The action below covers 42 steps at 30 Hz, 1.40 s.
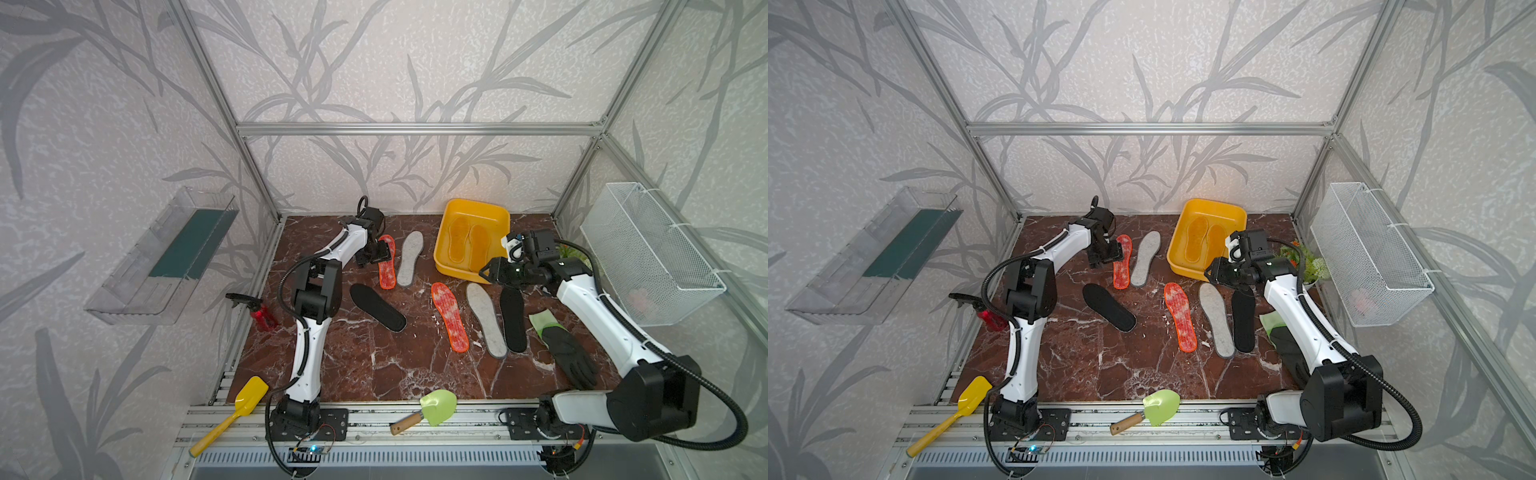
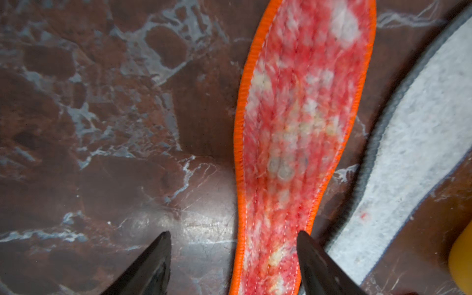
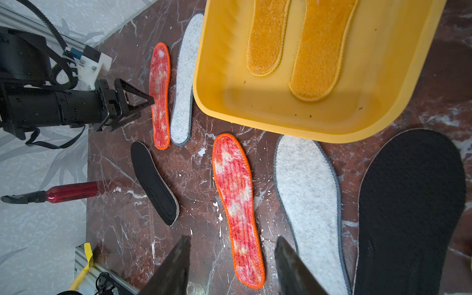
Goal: Put the insoles into the storage box
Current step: Pick up the insole from the center of the board.
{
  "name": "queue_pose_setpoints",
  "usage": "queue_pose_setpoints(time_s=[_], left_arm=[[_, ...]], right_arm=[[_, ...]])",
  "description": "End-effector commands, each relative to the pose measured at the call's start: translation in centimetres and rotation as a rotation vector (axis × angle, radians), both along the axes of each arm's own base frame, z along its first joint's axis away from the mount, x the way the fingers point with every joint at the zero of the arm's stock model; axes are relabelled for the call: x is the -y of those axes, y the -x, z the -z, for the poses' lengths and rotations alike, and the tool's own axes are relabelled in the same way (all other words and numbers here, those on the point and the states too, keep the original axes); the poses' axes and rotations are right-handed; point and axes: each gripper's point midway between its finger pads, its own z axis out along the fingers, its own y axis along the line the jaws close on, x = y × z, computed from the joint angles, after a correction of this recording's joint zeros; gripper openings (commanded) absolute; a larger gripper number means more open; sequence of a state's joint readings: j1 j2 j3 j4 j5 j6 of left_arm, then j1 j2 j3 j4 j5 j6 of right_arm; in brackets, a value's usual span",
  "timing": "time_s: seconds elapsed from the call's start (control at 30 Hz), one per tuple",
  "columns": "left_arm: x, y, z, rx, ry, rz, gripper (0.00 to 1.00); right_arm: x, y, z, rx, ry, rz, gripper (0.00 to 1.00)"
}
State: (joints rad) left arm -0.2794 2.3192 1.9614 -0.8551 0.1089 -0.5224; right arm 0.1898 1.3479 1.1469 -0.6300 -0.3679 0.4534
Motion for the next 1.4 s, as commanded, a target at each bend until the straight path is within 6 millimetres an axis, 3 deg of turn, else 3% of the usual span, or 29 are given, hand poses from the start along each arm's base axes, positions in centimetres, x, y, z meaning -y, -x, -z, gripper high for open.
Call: queue_pose_setpoints(time_s=[0.0, 0.6, 1.0, 1.37], left_arm=[[0.6, 0.8, 0.2, -0.027, -0.019, 0.031, 0.74], [0.9, 3.1, 2.8, -0.118, -0.061, 0.042, 0.49], [1.3, 2.2, 2.7, -0.12, -0.05, 0.039, 0.43], [1.1, 3.3, 2.9, -0.142, -0.053, 0.058, 0.3]], right_arm=[[-0.4, -0.8, -1.0, 0.032, -0.024, 0.006, 0.53], [0.1, 0.3, -0.9, 0.024, 0.011, -0.005, 0.53], [-0.6, -1.7, -0.9, 0.028, -0.006, -0.02, 0.53], [-0.5, -1.6, -0.3, 0.019, -0.014, -0.007, 0.53]])
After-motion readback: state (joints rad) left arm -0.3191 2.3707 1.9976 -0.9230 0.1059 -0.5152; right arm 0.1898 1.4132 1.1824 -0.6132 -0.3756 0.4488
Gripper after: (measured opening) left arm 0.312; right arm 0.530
